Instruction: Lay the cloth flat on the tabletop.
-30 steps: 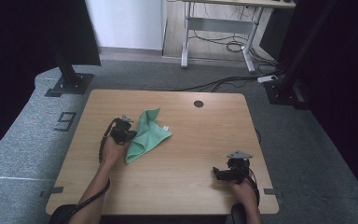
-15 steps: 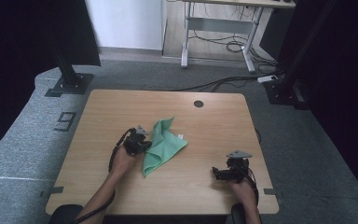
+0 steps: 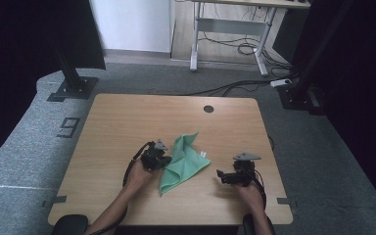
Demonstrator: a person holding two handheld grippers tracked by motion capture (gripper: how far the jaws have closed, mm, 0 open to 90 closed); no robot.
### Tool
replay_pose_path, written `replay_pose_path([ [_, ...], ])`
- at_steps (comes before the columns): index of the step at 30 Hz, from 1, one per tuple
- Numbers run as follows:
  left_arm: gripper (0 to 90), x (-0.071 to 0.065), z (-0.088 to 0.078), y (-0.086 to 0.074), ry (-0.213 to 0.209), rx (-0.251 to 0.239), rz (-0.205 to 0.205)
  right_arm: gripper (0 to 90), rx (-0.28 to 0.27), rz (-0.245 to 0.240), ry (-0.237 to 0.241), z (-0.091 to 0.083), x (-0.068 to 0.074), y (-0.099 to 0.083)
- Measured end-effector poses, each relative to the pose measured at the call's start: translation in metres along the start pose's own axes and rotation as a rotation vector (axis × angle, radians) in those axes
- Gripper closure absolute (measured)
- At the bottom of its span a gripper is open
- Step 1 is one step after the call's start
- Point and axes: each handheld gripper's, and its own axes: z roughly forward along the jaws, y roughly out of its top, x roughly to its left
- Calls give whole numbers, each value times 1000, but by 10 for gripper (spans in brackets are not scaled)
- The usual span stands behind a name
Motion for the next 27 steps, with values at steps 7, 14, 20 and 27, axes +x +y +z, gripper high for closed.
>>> replay_pose_path([
  [7, 881, -4, 0, 0, -10, -2, 4, 12, -24, -6, 3, 15, 12, 30],
  [14, 877, -1, -1, -3, -28, -20, -19, 17, 24, -51, -36, 42, 25, 42],
  [20, 878, 2, -7, -5, -3, -42, -2, 21, 79, -88, -92, 53, 30, 33],
  [27, 880, 19, -24, -9, 55, -60, -47, 23, 60, -68, -95, 49, 28, 27],
])
